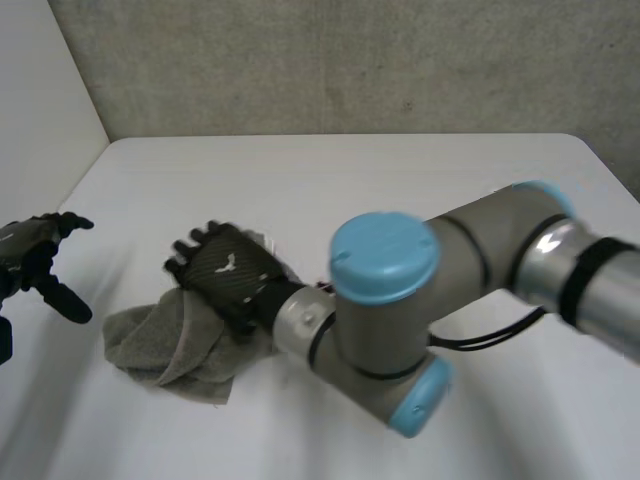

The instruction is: Fold the laundry

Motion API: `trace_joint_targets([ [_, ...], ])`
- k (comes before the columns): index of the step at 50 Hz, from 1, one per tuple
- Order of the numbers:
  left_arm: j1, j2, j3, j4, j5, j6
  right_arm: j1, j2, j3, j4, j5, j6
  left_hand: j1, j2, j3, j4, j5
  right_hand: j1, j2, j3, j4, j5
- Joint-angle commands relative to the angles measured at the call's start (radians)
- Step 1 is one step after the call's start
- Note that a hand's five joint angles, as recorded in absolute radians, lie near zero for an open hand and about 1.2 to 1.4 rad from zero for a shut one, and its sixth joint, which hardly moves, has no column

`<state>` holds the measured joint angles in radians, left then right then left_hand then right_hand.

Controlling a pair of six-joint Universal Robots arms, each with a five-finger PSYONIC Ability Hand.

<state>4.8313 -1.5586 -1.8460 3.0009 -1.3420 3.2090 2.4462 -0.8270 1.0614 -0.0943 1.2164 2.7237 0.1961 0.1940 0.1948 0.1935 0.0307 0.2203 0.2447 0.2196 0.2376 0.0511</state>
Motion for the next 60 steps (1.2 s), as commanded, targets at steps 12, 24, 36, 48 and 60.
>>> trace_joint_targets([
  [12,0.053,0.080,-0.035,0.001,0.083,0.000,0.063,0.160,-0.254,-0.019,0.160,0.014,0.000,0.002,0.001,0.002,-0.009,1.176,1.152,1.177,1.159,1.171],
  [24,-0.114,0.077,-0.033,0.010,0.083,-0.003,0.004,-0.142,-0.193,0.004,0.362,0.056,-0.009,-0.007,-0.008,-0.006,-0.018,1.176,1.152,1.177,1.159,1.171],
  [36,-0.206,0.009,-0.033,0.105,0.093,-0.092,-0.012,-0.329,-0.071,0.065,0.440,0.053,-0.021,-0.019,-0.019,-0.018,-0.030,1.176,1.152,1.177,1.159,1.171],
  [48,-0.315,-0.129,-0.019,0.107,0.195,-0.164,-0.016,-0.345,-0.031,0.146,0.519,0.054,-0.015,-0.013,-0.014,-0.012,-0.024,1.176,1.152,1.177,1.159,1.171],
  [60,-0.374,-0.311,0.037,0.170,0.084,-0.159,-0.069,-0.395,0.023,0.150,0.519,0.067,0.123,0.125,0.124,0.126,0.114,1.176,1.152,1.177,1.159,1.171],
])
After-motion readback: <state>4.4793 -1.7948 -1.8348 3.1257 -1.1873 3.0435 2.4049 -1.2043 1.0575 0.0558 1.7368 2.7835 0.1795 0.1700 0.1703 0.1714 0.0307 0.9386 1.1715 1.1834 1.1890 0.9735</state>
